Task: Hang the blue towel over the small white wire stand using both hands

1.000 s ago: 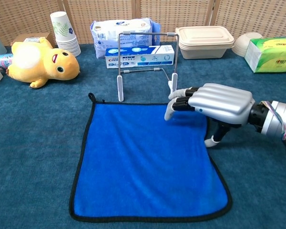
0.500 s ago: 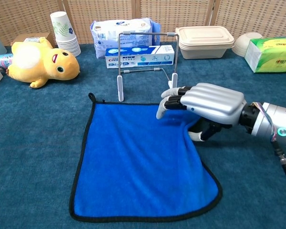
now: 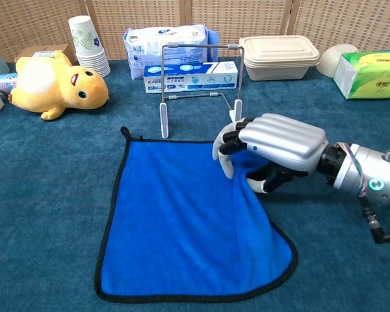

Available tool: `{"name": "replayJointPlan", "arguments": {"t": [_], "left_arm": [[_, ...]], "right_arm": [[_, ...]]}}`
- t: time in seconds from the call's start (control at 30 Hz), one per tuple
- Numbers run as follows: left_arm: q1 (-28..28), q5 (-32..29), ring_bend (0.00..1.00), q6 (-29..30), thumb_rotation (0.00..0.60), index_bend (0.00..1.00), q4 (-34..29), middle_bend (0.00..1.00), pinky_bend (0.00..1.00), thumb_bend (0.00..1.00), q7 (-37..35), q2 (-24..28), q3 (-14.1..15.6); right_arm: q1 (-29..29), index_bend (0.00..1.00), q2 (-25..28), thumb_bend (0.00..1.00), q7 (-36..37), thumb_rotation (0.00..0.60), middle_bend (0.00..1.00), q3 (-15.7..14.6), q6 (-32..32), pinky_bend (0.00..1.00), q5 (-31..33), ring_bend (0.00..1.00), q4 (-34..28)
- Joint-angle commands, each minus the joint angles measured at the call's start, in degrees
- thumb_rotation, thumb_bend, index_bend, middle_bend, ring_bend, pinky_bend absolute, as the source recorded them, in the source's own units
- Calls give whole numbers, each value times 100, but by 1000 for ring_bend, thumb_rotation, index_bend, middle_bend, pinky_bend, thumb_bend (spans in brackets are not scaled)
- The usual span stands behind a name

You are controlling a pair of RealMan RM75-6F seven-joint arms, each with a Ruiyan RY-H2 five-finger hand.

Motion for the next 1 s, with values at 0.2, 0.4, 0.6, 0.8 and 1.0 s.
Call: {"name": "replayJointPlan", "arguments": {"t": [0.2, 0.4, 0.6, 0.8, 1.0], "left_arm": [[-69, 91, 186, -87, 600, 324, 199, 232, 107, 369, 253, -3, 7], [-299, 437, 186, -288, 600, 332, 637, 248, 121, 369, 427, -28, 12], [-616, 831, 148, -505, 600, 352, 1168, 238, 152, 370, 128, -222, 21], [-1001, 1097, 138, -854, 600, 364, 1740, 228, 139, 367, -210, -521, 49], [-1396, 1406, 126, -1198, 600, 371, 2238, 207, 119, 358, -409, -877, 131]], "right_arm": [[-33, 617, -93, 364, 54, 600, 362, 18, 106, 254, 28, 253, 56], [-64, 654, -129, 359, 93, 600, 372, 13, 137, 255, 59, 265, 98], [-99, 667, -139, 351, 131, 600, 372, 2, 176, 255, 82, 265, 103], [-134, 675, -108, 351, 129, 600, 374, -3, 220, 255, 99, 265, 58], [-141, 676, -100, 351, 112, 600, 375, 2, 227, 255, 111, 265, 7]]}}
